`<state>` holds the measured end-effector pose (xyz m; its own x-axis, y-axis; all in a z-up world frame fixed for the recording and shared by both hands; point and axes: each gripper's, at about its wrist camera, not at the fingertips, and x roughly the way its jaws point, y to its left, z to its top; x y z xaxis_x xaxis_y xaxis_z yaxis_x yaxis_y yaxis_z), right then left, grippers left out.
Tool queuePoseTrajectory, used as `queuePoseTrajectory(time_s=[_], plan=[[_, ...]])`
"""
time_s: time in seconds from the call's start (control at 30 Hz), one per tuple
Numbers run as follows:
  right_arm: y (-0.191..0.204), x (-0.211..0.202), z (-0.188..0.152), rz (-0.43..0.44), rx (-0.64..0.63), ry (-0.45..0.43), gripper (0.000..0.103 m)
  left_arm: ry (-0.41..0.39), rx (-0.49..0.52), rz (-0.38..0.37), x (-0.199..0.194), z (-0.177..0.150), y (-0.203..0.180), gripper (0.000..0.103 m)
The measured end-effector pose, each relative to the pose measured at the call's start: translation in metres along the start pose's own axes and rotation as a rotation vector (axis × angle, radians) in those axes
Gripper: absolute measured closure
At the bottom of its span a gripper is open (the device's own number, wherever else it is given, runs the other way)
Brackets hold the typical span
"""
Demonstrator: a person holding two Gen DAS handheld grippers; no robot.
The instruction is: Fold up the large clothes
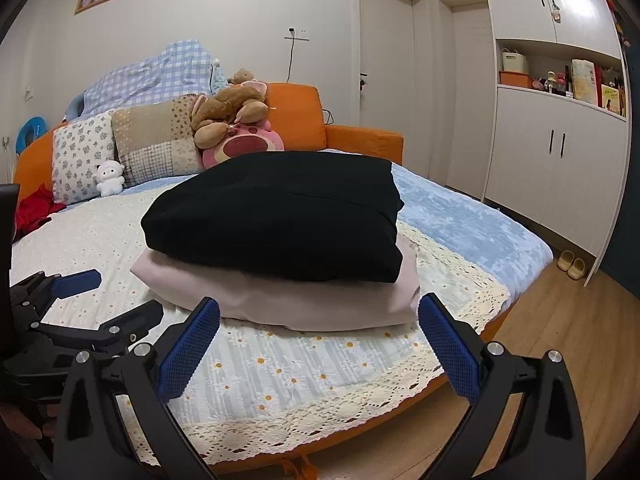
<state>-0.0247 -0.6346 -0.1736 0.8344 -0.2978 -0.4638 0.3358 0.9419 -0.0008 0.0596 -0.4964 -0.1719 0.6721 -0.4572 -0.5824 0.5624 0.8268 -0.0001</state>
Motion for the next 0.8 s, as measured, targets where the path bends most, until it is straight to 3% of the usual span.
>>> queuePoseTrajectory(time_s=[0.8], plan=[[-0.003, 0.008, 0.002, -0.009, -0.001, 0.006, 0.005, 0.003, 0.006, -0.005, 0.007, -0.001, -0.011, 0.003]])
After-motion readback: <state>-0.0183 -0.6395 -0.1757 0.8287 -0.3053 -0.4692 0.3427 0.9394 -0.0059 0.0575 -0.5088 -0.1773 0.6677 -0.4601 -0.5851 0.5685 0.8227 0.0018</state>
